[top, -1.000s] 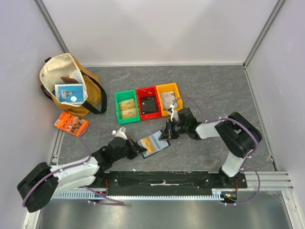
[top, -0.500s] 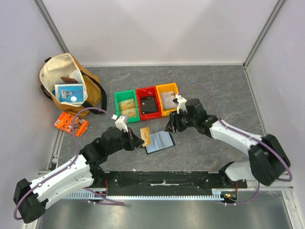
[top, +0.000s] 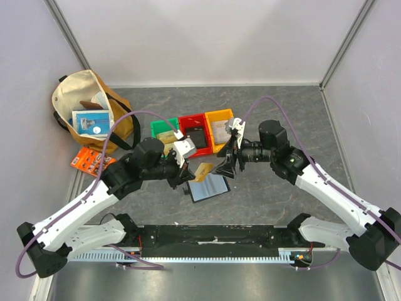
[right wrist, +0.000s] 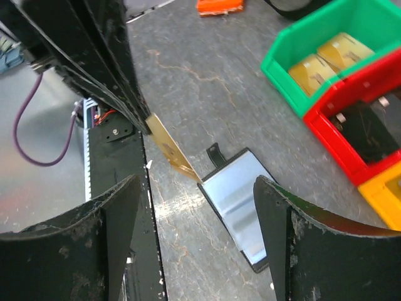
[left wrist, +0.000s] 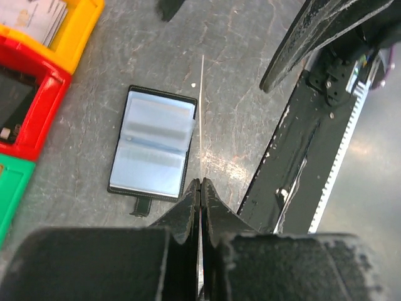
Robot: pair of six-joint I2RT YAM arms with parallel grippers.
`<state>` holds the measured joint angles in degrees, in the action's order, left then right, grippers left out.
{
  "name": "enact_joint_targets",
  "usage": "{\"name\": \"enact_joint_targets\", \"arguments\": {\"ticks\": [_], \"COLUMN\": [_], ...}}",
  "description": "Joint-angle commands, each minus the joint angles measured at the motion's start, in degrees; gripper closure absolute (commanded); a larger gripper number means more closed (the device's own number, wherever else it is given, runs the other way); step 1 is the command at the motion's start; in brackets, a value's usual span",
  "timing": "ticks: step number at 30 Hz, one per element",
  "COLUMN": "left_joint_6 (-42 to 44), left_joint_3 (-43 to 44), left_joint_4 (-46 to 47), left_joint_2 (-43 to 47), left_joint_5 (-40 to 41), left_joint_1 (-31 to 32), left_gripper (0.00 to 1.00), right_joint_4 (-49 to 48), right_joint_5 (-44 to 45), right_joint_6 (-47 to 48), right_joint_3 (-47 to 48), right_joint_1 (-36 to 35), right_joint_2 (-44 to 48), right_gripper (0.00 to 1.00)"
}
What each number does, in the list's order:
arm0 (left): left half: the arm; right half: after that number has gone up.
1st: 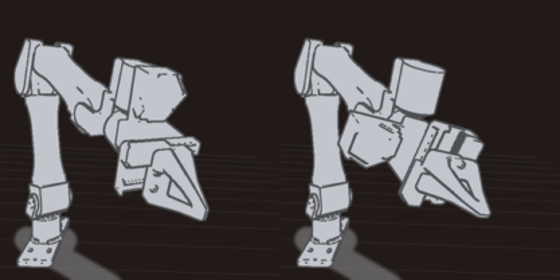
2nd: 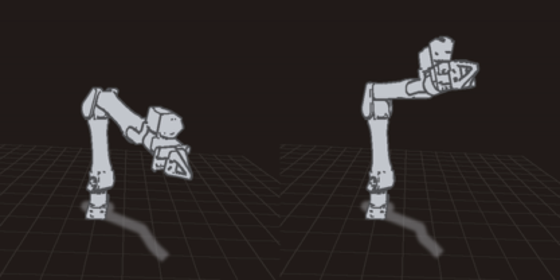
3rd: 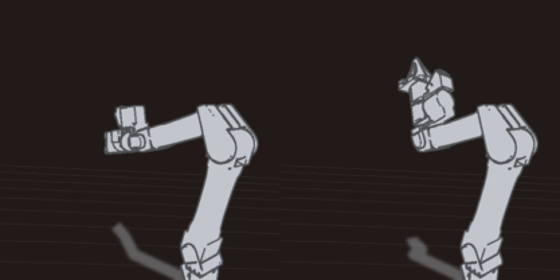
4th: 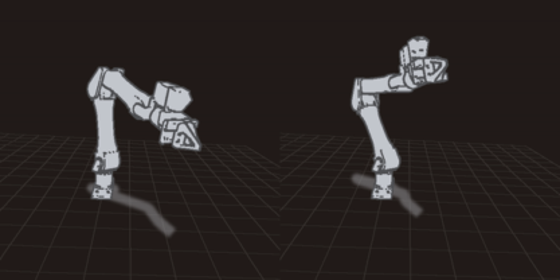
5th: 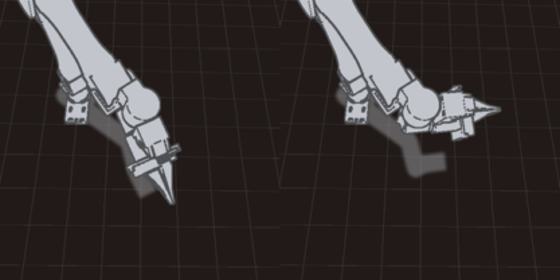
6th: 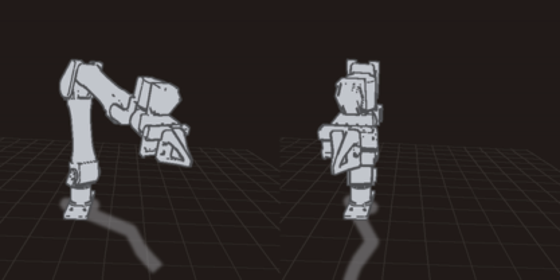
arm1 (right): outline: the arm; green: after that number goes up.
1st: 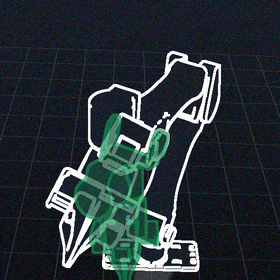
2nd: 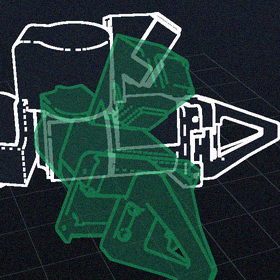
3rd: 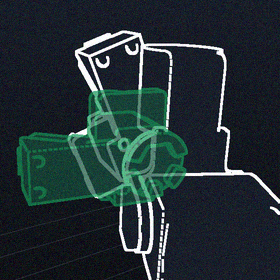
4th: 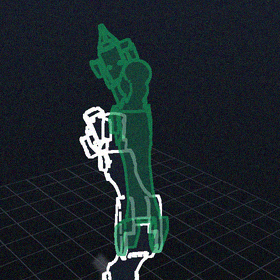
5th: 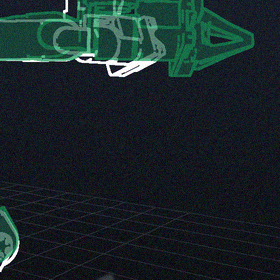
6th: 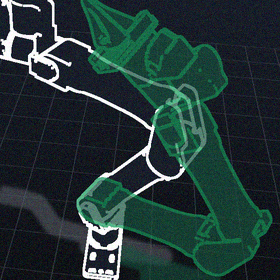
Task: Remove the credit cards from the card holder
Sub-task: Place the credit card in the storage box.
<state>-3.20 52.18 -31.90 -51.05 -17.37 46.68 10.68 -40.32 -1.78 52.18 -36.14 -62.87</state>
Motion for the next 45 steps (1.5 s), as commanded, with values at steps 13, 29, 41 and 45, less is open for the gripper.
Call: {"name": "enact_joint_targets", "arguments": {"ticks": [13, 29, 41, 45], "left_joint_6": [17.89, -17.25, -32.12, -35.55], "left_joint_3": [11.54, -14.81, -26.34, -28.27], "left_joint_4": [-11.78, 24.76, 44.11, 48.68], "left_joint_2": [-6.96, 18.95, 20.29, 19.23], "left_joint_5": [-8.39, 23.79, 14.03, 12.36], "left_joint_1": [-0.09, -0.18, -0.18, -0.18], "left_gripper": [0.91, 0.23, 0.24, 0.25], "right_joint_4": [4.97, -34.90, -62.61, -64.46], "right_joint_5": [-8.56, 6.73, 9.55, 9.47], "right_joint_6": [9.52, -30.36, -50.07, -51.30], "right_joint_3": [7.24, -13.67, -24.58, -25.20], "right_joint_1": [-5.34, -3.06, -3.06, -3.06], "right_joint_2": [-6.57, -0.07, -0.06, -0.32], "right_gripper": [1.00, 1.00, 1.00, 1.00]}}
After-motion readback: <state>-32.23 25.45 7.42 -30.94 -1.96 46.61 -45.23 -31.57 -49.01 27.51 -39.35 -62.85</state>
